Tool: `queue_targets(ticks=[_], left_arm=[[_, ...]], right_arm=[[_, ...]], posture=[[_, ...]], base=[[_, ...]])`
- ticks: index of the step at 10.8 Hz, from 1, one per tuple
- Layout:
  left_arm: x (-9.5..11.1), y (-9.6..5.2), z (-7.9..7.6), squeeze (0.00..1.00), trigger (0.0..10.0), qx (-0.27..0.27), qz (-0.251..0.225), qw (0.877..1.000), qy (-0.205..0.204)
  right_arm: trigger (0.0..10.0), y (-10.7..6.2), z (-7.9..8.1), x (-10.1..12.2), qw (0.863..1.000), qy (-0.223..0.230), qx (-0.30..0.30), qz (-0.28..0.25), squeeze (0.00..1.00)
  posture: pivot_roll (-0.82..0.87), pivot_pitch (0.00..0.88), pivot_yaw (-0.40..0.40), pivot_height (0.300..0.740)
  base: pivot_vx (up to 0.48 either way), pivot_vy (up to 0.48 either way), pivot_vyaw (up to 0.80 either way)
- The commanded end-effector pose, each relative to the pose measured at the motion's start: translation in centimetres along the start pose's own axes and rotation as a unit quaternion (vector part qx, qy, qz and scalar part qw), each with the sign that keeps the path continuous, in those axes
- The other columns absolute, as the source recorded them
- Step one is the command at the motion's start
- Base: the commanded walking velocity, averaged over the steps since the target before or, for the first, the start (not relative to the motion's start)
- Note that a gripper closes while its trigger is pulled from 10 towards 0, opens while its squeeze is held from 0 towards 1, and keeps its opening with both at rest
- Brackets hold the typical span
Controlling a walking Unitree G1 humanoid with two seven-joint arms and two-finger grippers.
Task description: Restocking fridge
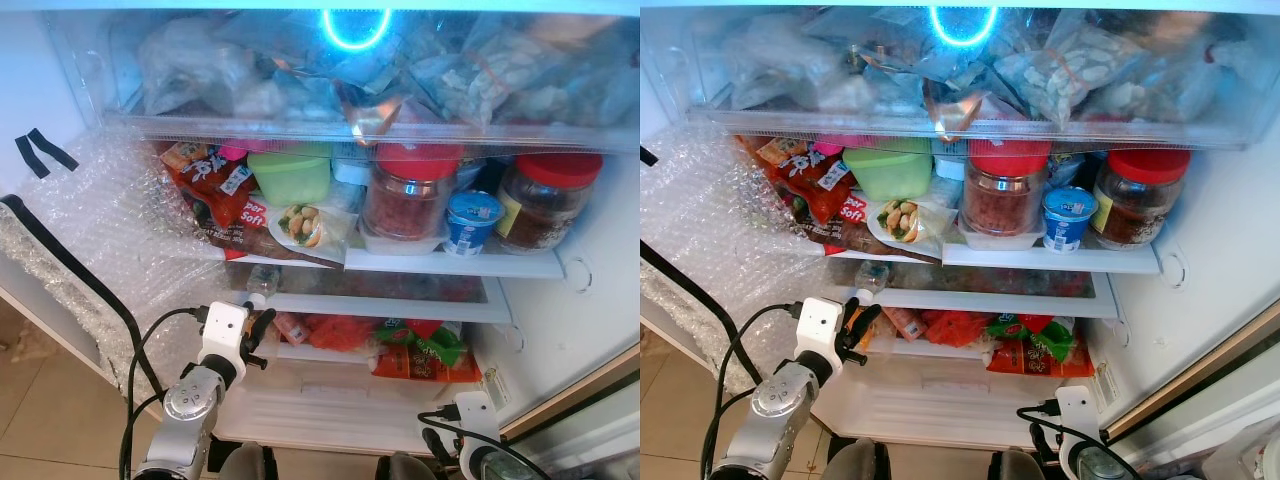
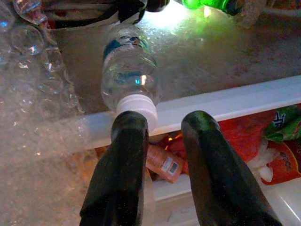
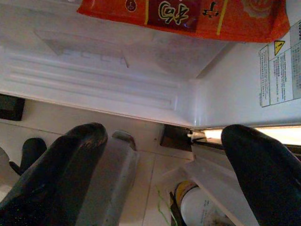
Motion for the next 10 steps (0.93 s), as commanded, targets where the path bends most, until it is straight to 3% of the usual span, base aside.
queue_targets(ticks=[1, 7, 10], left_arm=[[-0.9, -0.3, -0.1, 0.0, 10.0, -0.001, 0.02, 1.0, -0.003], [-0.8, 0.9, -0.1, 0.0, 10.0, 0.002, 0.02, 1.0, -0.013], [0.5, 2.7, 0.1, 0.0, 10.0, -0.005, 0.004, 1.0, -0.01]], right_arm=[[10.0, -0.1, -0.1, -0.4, 1.0, 0.004, -0.001, 0.006, 0.0], [10.0, -0.1, -0.2, -0.3, 1.0, 0.005, -0.004, 0.004, 0.0], [10.0, -0.1, -0.3, -0.3, 1.0, 0.003, -0.003, 0.004, 0.0]], posture=[[-0.01, 0.059, 0.003, 0.655], [-0.02, 0.05, 0.0, 0.655], [-0.03, 0.052, -0.002, 0.655]], base=[[0.0, 0.0, 0.0], [0.0, 0.0, 0.0], [0.0, 0.0, 0.0]])
Point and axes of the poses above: a point about 5 cm out from each wrist's last joint towards the gripper, its own y axis pointing out of the wrist towards the gripper, its own x axis along the axis of the wrist's last joint, z = x × y, the point moved 3 cm from there along y, pointing out of the wrist towards the gripper, and after that the axes turned 4 degrees about y, right-handed, at the moved point
